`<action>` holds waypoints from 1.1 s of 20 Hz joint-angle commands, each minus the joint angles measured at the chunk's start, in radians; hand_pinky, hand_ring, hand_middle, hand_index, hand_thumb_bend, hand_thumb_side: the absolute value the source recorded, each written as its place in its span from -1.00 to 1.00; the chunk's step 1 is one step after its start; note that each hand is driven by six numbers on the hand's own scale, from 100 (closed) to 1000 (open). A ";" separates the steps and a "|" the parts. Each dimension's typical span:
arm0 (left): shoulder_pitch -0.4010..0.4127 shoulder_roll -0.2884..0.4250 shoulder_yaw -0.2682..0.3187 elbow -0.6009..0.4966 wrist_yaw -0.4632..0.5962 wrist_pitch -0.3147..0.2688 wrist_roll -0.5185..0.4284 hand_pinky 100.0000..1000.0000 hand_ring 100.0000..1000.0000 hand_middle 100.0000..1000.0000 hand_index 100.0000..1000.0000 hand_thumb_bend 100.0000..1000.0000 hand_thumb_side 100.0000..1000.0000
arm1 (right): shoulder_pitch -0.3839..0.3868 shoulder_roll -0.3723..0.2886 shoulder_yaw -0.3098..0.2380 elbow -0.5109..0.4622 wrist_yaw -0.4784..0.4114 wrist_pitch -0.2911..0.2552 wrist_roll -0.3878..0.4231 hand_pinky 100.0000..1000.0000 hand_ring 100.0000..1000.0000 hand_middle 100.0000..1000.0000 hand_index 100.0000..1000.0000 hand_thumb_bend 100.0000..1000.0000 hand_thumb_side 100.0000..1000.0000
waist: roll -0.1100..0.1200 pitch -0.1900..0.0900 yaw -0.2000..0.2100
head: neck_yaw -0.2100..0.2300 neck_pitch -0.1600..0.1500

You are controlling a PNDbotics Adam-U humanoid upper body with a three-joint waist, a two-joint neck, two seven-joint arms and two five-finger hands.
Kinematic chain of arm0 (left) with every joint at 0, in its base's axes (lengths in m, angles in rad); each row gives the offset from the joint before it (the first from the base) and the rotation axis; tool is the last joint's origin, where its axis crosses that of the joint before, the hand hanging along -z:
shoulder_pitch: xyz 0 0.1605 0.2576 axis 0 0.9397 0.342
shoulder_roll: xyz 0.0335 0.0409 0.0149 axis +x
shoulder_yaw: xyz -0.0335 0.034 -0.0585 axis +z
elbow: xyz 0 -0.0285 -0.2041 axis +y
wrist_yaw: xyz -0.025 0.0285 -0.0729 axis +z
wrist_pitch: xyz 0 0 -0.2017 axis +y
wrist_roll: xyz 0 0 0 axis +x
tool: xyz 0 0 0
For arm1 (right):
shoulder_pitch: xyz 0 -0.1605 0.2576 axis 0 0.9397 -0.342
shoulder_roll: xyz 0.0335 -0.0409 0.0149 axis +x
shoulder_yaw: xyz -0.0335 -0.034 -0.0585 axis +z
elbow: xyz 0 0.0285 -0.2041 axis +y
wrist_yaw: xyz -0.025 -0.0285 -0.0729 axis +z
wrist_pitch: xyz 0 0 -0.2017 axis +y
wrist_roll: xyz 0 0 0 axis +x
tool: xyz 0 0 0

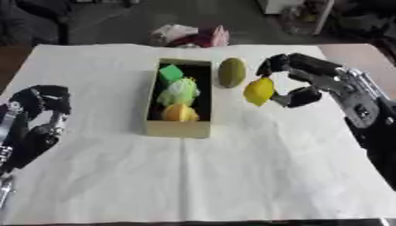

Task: Pick up objects on the table and place them in the box.

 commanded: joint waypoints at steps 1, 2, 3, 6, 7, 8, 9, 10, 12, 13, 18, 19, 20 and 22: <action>-0.018 -0.011 -0.006 -0.008 0.012 -0.005 -0.013 0.40 0.12 0.17 0.42 -0.90 -0.05 | -0.077 0.032 -0.024 0.029 -0.001 0.024 0.022 0.58 0.47 0.40 0.16 -1.00 -1.00 | 0.008 -0.015 0.010 | -0.016 0.005; -0.020 -0.016 -0.008 -0.008 0.015 -0.006 -0.017 0.40 0.12 0.18 0.41 -0.89 -0.05 | -0.103 0.053 -0.033 0.052 0.008 0.033 0.024 0.58 0.47 0.40 0.16 -1.00 -0.96 | 0.011 -0.014 0.018 | -0.023 0.005; -0.021 -0.020 -0.010 -0.008 0.017 -0.007 -0.020 0.40 0.12 0.18 0.42 -0.90 -0.04 | -0.128 0.075 -0.040 0.076 0.019 0.041 0.026 0.58 0.47 0.40 0.16 -1.00 -1.00 | 0.013 -0.014 0.024 | -0.027 0.005; -0.024 -0.032 -0.011 -0.008 0.021 -0.009 -0.026 0.42 0.12 0.18 0.42 -0.92 -0.04 | -0.180 0.147 -0.057 0.151 0.063 0.057 0.032 0.58 0.46 0.39 0.18 -1.00 -0.99 | 0.020 -0.012 0.043 | -0.046 0.005; -0.025 -0.036 -0.011 -0.009 0.022 -0.009 -0.026 0.42 0.12 0.18 0.42 -0.92 -0.04 | -0.190 0.174 -0.061 0.172 0.081 0.060 0.033 0.58 0.46 0.39 0.18 -1.00 -0.98 | 0.022 -0.011 0.048 | -0.053 0.005; -0.026 -0.040 -0.010 -0.009 0.023 -0.010 -0.026 0.42 0.12 0.18 0.41 -0.92 -0.04 | -0.198 0.198 -0.061 0.189 0.098 0.062 0.036 0.59 0.48 0.41 0.19 -1.00 -0.97 | 0.024 -0.011 0.054 | -0.060 0.005; -0.027 -0.043 -0.011 -0.010 0.025 -0.011 -0.027 0.42 0.12 0.18 0.41 -0.92 -0.04 | -0.204 0.221 -0.060 0.201 0.115 0.064 0.040 0.60 0.49 0.42 0.20 -1.00 -0.96 | 0.025 -0.010 0.059 | -0.067 0.005; -0.028 -0.045 -0.012 -0.012 0.026 -0.011 -0.029 0.42 0.12 0.18 0.41 -0.92 -0.04 | -0.207 0.241 -0.058 0.210 0.133 0.067 0.042 0.60 0.50 0.43 0.20 -1.00 -0.96 | 0.026 -0.009 0.064 | -0.074 0.005; -0.030 -0.048 -0.014 -0.013 0.027 -0.012 -0.031 0.42 0.12 0.18 0.41 -0.92 -0.04 | -0.208 0.274 -0.055 0.221 0.169 0.070 0.043 0.61 0.52 0.45 0.22 -1.00 -0.95 | 0.027 -0.008 0.070 | -0.083 0.005; -0.030 -0.050 -0.015 -0.013 0.027 -0.012 -0.033 0.42 0.12 0.18 0.41 -0.92 -0.04 | -0.208 0.289 -0.052 0.224 0.188 0.071 0.043 0.61 0.52 0.46 0.22 -1.00 -0.95 | 0.027 -0.008 0.073 | -0.086 0.005; -0.031 -0.053 -0.017 -0.013 0.028 -0.012 -0.035 0.43 0.12 0.18 0.41 -0.92 -0.03 | -0.200 0.333 -0.038 0.231 0.280 0.065 0.023 0.63 0.56 0.52 0.39 -1.00 -0.85 | 0.023 -0.007 0.078 | -0.095 0.005; -0.031 -0.053 -0.017 -0.013 0.028 -0.012 -0.036 0.43 0.12 0.18 0.41 -0.92 -0.03 | -0.198 0.338 -0.034 0.230 0.298 0.062 0.019 0.63 0.57 0.53 0.43 -1.00 -0.83 | 0.022 -0.007 0.078 | -0.096 0.005; -0.031 -0.054 -0.018 -0.012 0.028 -0.012 -0.037 0.43 0.12 0.18 0.41 -0.92 -0.03 | -0.197 0.340 -0.028 0.228 0.316 0.058 0.015 0.64 0.60 0.56 0.47 -1.00 -0.81 | 0.021 -0.007 0.079 | -0.096 0.005; -0.031 -0.056 -0.018 -0.011 0.028 -0.012 -0.038 0.43 0.12 0.18 0.41 -0.92 -0.03 | -0.197 0.341 -0.016 0.219 0.352 0.044 0.009 0.65 0.62 0.59 0.55 -1.00 -0.74 | 0.020 -0.007 0.078 | -0.094 0.005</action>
